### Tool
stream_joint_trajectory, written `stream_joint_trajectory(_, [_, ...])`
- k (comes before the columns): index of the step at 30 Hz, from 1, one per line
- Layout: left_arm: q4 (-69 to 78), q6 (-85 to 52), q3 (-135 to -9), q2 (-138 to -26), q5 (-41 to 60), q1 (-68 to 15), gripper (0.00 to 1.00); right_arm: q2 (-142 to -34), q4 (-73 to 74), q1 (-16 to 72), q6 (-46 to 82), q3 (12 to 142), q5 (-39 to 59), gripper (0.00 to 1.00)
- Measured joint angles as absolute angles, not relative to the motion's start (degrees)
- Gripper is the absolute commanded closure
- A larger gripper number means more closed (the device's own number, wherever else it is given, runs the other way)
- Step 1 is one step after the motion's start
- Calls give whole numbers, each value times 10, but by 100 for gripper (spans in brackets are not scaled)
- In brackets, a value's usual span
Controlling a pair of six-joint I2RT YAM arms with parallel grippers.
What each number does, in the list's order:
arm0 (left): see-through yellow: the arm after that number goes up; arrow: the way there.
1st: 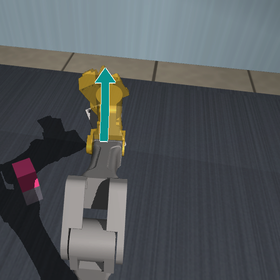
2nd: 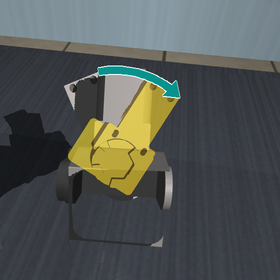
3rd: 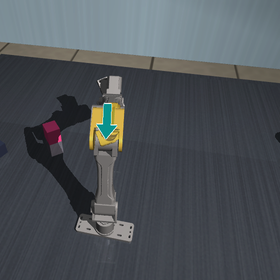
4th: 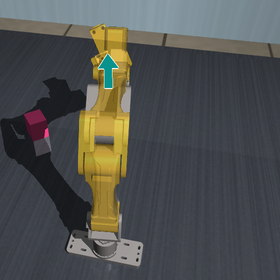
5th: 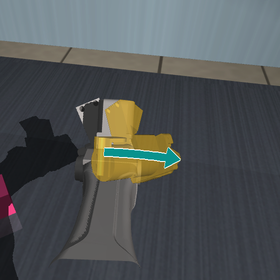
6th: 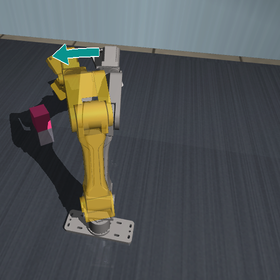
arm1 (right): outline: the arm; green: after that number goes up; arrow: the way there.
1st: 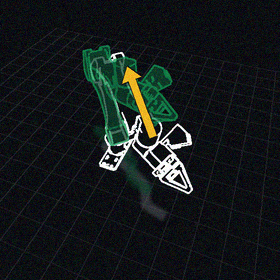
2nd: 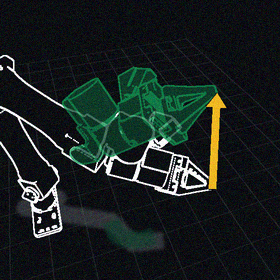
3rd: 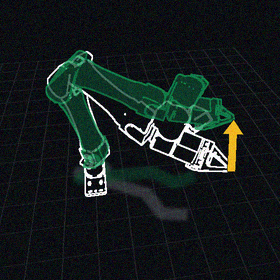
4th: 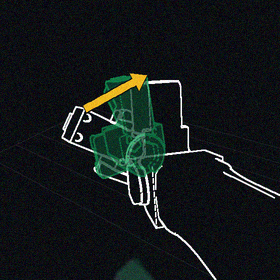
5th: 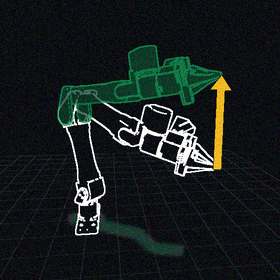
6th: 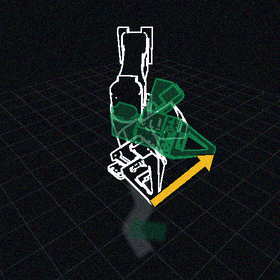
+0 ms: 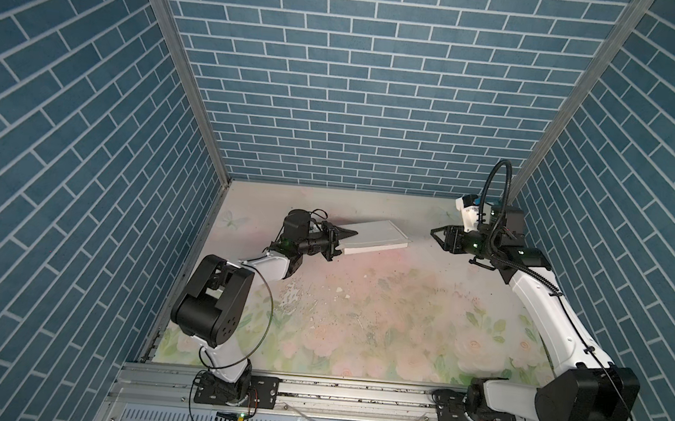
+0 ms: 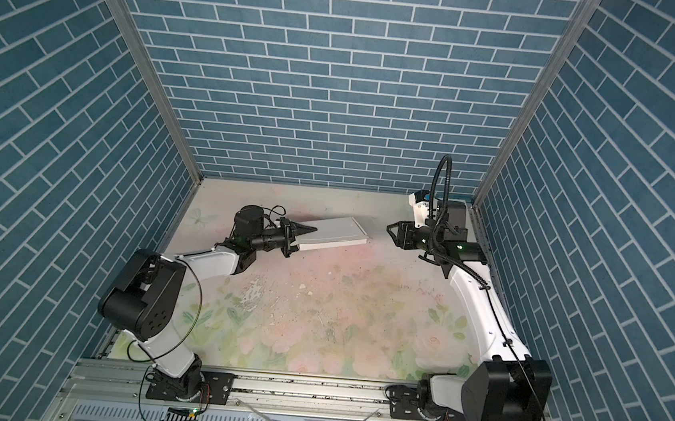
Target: Fold the paper box
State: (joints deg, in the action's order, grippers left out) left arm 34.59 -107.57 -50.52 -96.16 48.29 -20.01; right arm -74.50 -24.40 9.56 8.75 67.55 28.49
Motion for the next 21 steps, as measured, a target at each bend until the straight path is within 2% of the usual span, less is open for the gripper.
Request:
stream_joint_trajectory(5, [310, -1110, -501, -940, 479, -203, 81, -751, -222, 96, 69, 662, 289, 52])
stream_joint_trajectory(12, [352, -1180, -447, -936, 475, -205, 84, -741, -172, 96, 11, 570, 341, 43])
stream_joint_trajectory(21, [338, -1197, -423, -915, 471, -204, 87, -719, -152, 107, -113, 526, 401, 40])
